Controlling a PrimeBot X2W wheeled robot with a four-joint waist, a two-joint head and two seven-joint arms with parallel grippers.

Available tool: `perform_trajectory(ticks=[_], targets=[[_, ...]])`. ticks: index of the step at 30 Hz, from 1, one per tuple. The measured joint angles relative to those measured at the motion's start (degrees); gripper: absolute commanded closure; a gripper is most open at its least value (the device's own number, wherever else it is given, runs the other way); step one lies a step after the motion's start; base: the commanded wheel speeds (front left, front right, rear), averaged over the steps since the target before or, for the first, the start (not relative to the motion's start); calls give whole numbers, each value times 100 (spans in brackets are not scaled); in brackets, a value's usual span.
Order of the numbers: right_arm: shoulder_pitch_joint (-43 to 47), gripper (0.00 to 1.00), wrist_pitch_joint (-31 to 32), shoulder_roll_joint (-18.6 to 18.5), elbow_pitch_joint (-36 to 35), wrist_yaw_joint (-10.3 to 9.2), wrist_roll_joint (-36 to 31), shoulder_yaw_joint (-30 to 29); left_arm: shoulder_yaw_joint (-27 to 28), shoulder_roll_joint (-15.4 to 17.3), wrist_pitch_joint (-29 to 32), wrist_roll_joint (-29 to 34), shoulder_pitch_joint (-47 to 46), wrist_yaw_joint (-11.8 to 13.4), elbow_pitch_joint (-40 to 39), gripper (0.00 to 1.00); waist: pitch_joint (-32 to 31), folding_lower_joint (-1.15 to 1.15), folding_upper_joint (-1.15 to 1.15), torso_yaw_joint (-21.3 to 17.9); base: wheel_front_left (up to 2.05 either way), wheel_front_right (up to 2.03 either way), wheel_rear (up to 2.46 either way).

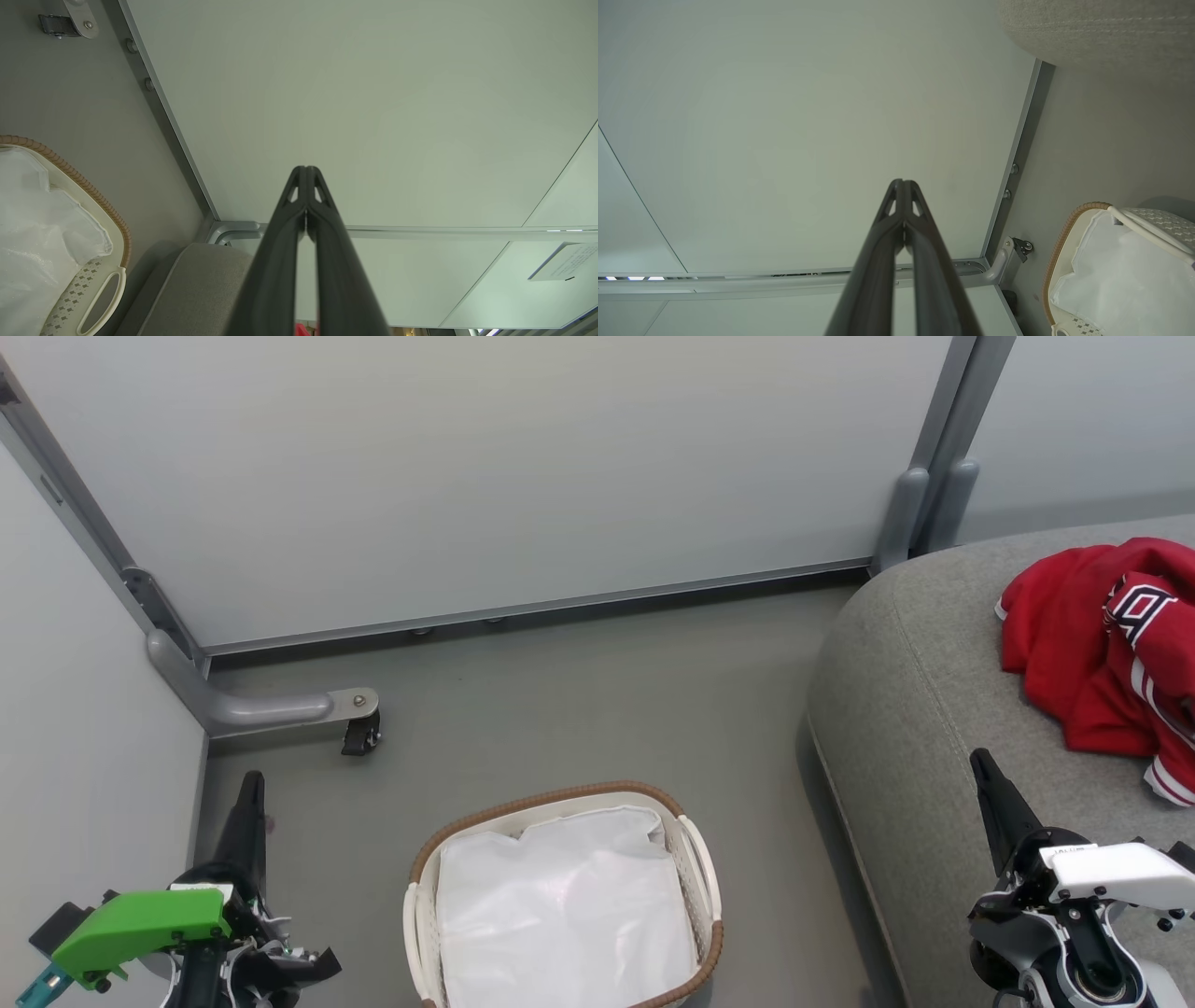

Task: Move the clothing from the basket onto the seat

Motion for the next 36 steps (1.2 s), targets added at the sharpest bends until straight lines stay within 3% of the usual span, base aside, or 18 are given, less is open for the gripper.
perform_trajectory(ticks=[36], targets=[[1, 100, 0, 0, 0, 1, 0, 0, -1, 0, 0, -3, -1, 0, -1, 100, 0, 0, 0, 0, 0, 0, 0]])
